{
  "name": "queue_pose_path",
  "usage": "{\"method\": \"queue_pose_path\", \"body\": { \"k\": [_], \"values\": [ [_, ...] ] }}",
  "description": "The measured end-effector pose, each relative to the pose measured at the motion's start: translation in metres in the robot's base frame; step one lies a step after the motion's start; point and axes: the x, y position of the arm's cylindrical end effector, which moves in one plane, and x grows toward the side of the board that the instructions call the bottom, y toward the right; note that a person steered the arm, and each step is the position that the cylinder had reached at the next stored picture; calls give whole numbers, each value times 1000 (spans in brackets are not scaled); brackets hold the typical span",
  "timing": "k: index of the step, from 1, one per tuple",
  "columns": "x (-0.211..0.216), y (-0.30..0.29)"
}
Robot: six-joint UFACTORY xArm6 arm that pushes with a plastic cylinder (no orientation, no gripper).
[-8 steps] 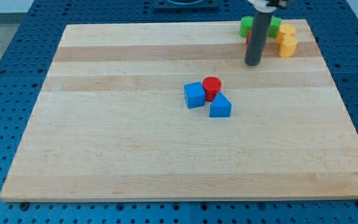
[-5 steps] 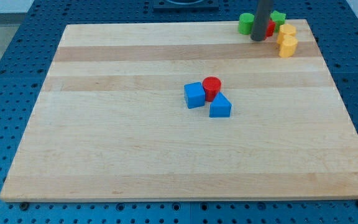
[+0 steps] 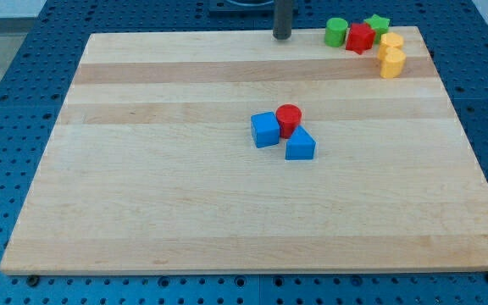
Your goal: Point at the center
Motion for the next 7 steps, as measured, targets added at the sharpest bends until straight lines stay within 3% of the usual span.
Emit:
{"method": "queue_pose_path", "body": {
  "k": [4,5,7],
  "values": [
    [2,5],
    [39,-7],
    [184,-52]
  ]
}}
